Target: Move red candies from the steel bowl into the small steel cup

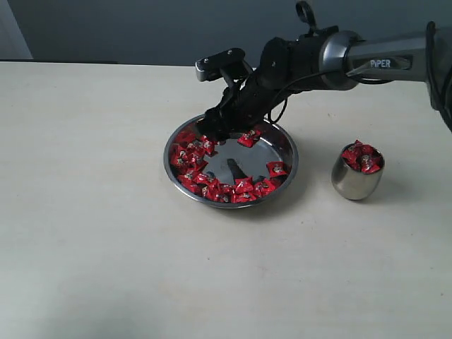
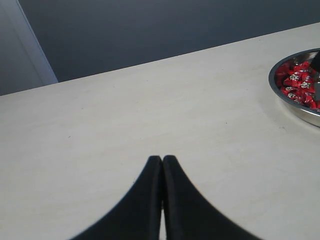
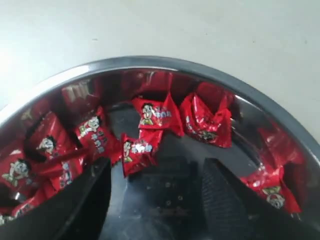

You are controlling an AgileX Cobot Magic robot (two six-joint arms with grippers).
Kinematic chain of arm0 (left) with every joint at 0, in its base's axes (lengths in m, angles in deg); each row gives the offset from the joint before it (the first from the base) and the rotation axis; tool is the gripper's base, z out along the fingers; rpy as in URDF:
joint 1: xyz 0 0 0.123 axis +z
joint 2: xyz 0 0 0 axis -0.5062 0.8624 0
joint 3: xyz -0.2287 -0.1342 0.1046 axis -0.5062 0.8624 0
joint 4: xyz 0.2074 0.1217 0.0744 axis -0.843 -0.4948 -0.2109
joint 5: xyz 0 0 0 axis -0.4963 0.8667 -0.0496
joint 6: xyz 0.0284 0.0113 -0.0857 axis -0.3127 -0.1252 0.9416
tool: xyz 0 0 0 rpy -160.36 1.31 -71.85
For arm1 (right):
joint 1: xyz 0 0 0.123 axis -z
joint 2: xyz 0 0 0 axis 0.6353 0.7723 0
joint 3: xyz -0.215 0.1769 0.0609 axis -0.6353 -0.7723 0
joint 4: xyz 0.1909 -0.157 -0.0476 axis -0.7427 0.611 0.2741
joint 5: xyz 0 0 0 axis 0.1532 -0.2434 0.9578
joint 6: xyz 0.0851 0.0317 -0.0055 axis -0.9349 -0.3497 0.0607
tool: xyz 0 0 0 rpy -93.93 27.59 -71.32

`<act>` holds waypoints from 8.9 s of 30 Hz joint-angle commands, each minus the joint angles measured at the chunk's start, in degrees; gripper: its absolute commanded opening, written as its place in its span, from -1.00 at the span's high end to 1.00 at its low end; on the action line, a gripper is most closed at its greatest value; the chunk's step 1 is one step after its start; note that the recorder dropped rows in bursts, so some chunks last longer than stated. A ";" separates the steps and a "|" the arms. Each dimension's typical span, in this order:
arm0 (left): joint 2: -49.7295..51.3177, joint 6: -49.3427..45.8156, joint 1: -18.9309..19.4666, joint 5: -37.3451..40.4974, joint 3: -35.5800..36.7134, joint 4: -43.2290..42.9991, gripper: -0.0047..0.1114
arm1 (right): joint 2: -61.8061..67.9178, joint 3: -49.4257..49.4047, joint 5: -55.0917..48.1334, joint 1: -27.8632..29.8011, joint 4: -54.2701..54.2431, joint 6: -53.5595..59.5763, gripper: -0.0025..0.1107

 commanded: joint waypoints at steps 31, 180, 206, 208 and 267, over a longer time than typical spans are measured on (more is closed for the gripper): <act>-0.25 0.31 -0.02 -0.39 -0.06 -0.18 0.91 | 5.02 7.17 -6.99 -0.16 -5.61 -0.06 0.97; -0.25 0.31 -0.02 -0.39 -0.06 -0.18 0.91 | -90.50 -72.18 22.45 25.97 7.03 -15.50 0.96; -0.25 0.31 -0.02 -0.39 -0.06 -0.18 0.91 | -126.39 -89.76 8.98 45.94 10.89 -15.50 0.96; -0.25 0.31 -0.02 -0.39 -0.06 -0.18 0.91 | -126.39 -89.76 9.10 45.94 11.89 -15.50 0.96; -0.25 0.31 -0.02 -0.39 -0.06 -0.07 0.91 | -126.39 -89.76 9.10 45.78 16.54 -22.73 0.96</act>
